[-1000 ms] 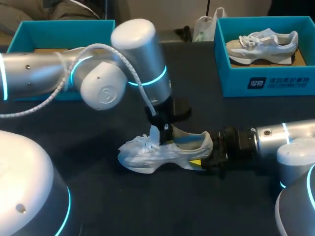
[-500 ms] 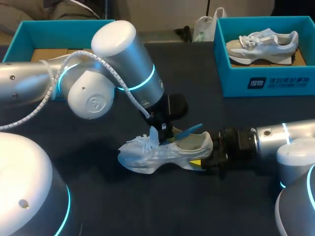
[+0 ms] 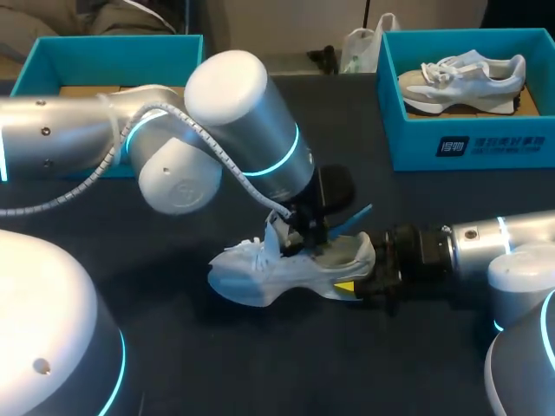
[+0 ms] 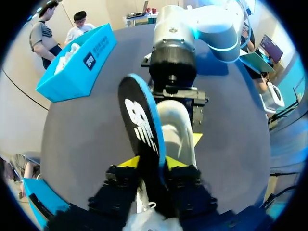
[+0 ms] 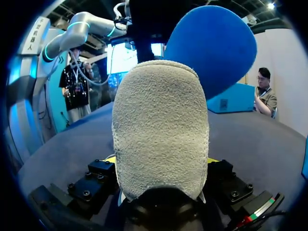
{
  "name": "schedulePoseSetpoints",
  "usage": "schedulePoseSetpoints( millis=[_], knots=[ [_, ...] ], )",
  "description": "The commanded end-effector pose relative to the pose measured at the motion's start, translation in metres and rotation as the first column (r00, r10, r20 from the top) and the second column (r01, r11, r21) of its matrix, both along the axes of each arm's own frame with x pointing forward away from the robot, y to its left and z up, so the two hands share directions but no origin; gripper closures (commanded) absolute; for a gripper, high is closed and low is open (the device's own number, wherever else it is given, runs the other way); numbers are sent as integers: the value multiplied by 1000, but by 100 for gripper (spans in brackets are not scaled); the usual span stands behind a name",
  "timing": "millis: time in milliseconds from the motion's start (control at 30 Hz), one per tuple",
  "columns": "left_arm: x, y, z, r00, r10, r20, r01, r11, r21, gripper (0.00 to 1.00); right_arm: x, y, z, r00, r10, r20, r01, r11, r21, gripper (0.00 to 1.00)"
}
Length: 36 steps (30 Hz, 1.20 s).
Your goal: Take the shoe out of the shoebox, open the shoe tongue, remove and reinsert the insole, then place the shoe into the shoebox
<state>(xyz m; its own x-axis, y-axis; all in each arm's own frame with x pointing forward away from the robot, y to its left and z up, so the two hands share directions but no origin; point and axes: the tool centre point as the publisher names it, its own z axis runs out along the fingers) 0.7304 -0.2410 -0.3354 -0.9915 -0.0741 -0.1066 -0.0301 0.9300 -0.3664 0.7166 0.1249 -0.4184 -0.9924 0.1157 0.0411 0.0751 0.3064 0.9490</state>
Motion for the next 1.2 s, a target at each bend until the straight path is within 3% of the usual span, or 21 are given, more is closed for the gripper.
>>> schedulePoseSetpoints(
  millis=[33, 233, 600, 733, 1033, 1200],
  knots=[
    [-8, 7, 14, 1000, 2, 25, -1, 1000, -31, 0, -3, 2, 0, 1000, -1, -1, 1, 1000, -7, 100],
    [-22, 12, 23, 994, 12, 104, -6, 998, -61, 0, -3, 2, 0, 1000, -1, -1, 1, 1000, -7, 100],
    [-28, -1, 14, 984, 30, 173, -22, 999, -45, 0, -3, 2, 0, 1000, -1, -1, 1, 1000, -7, 100],
    [-26, -10, 9, 975, 46, 217, -39, 999, -36, 19, -3, 2, 0, 1000, -1, -1, 1, 1000, -7, 100],
    [-27, -18, 2, 968, 70, 240, -65, 997, -30, 27, -3, 2, 0, 1000, -1, -1, 1, 1000, -7, 100],
    [-24, -20, 2, 963, 91, 254, -84, 996, -36, 38, -3, 2, 0, 1000, -1, -1, 1, 1000, -7, 100]
  ],
)
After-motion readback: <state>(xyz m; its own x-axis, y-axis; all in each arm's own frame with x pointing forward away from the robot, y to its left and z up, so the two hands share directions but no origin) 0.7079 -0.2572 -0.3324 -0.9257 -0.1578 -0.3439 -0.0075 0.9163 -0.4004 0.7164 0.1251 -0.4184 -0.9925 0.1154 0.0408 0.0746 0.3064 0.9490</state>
